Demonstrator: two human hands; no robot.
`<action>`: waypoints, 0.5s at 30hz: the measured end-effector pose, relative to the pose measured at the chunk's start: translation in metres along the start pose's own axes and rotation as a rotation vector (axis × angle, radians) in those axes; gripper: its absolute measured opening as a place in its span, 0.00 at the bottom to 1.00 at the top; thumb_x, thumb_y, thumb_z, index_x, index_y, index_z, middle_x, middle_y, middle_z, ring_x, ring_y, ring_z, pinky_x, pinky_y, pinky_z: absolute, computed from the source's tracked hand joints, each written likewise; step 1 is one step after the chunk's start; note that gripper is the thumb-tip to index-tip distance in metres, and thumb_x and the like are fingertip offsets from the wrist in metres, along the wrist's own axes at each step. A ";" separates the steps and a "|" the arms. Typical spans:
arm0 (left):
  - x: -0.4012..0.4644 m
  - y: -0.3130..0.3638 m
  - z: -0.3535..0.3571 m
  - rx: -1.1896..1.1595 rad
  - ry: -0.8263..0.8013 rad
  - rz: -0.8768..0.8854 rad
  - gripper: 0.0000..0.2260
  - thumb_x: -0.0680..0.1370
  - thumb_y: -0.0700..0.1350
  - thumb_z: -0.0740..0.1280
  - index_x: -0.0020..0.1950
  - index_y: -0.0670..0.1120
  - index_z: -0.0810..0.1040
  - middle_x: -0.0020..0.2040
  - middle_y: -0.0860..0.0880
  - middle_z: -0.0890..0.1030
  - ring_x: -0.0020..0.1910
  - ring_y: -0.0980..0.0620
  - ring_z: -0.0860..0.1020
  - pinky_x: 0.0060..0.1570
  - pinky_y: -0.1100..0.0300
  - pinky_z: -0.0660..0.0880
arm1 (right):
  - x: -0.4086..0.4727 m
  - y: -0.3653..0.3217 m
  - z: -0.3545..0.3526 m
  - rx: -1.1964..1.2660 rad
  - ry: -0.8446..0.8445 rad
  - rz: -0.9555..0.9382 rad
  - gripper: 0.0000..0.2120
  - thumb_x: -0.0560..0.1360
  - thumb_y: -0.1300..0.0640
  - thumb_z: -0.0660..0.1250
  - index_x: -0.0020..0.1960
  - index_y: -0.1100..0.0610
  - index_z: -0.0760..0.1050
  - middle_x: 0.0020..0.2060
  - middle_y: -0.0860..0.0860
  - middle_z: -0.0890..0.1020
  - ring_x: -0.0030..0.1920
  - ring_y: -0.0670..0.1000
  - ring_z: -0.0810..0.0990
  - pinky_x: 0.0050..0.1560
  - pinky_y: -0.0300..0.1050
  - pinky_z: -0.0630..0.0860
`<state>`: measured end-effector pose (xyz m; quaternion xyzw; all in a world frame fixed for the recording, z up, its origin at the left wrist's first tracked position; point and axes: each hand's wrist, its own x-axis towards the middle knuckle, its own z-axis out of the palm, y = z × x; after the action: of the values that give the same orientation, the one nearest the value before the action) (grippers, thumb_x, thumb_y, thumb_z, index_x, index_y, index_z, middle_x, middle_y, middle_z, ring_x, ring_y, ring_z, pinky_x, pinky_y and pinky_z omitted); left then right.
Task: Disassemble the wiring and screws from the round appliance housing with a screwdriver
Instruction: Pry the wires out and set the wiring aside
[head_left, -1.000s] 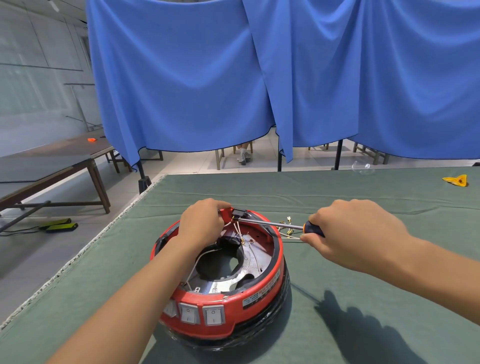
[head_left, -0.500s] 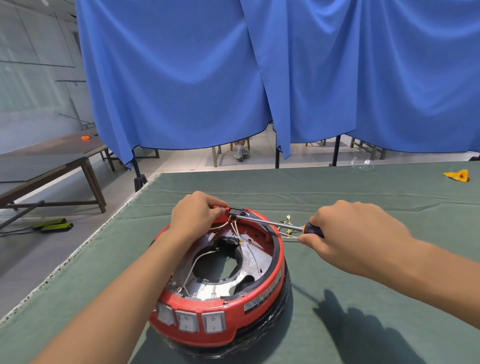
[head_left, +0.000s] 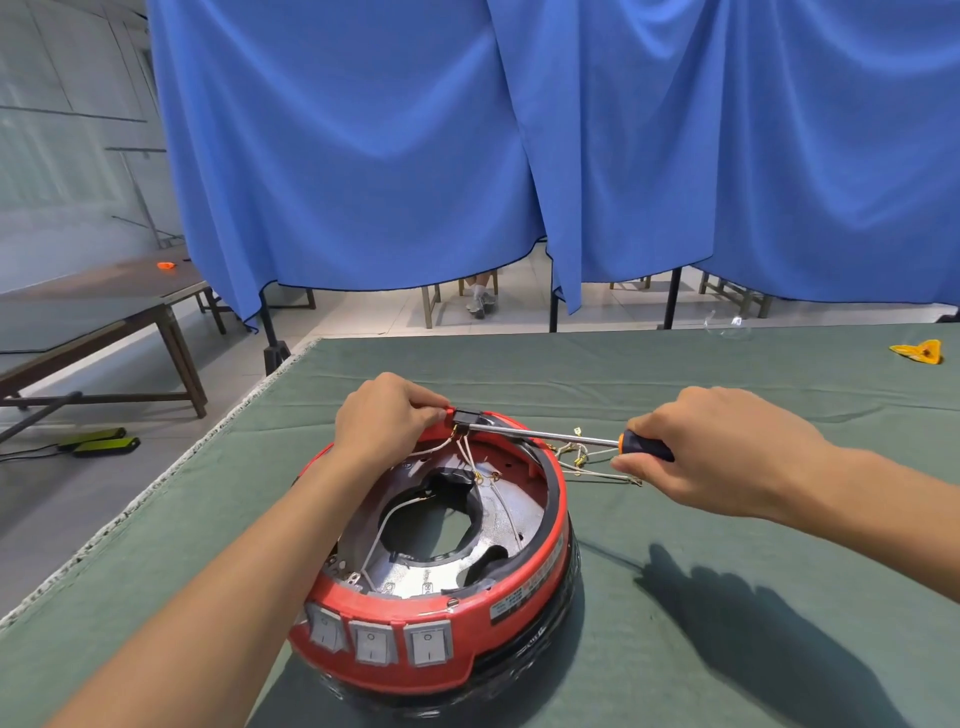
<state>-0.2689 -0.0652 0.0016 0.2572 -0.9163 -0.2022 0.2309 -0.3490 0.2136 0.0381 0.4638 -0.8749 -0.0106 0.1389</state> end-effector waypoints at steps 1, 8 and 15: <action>0.000 0.000 0.000 -0.001 -0.003 -0.004 0.05 0.75 0.50 0.70 0.49 0.57 0.85 0.46 0.54 0.85 0.49 0.51 0.79 0.46 0.57 0.74 | 0.001 0.001 -0.001 -0.001 -0.001 -0.011 0.17 0.77 0.37 0.57 0.44 0.48 0.76 0.27 0.45 0.68 0.32 0.51 0.70 0.34 0.43 0.66; -0.001 -0.001 0.000 -0.028 -0.021 -0.003 0.05 0.75 0.50 0.70 0.49 0.57 0.85 0.45 0.56 0.85 0.49 0.53 0.79 0.47 0.57 0.75 | 0.005 0.006 -0.006 -0.112 0.029 -0.078 0.21 0.77 0.35 0.54 0.48 0.48 0.77 0.36 0.47 0.79 0.39 0.54 0.78 0.35 0.42 0.66; -0.002 -0.002 -0.001 -0.005 -0.008 0.021 0.06 0.75 0.50 0.70 0.49 0.59 0.84 0.44 0.57 0.84 0.47 0.53 0.79 0.43 0.59 0.73 | -0.005 0.009 -0.003 -0.044 0.038 0.048 0.18 0.76 0.35 0.54 0.43 0.46 0.75 0.30 0.44 0.74 0.34 0.49 0.73 0.32 0.42 0.66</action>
<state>-0.2659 -0.0659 0.0005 0.2461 -0.9194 -0.2030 0.2300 -0.3531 0.2237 0.0413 0.4397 -0.8825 -0.0177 0.1662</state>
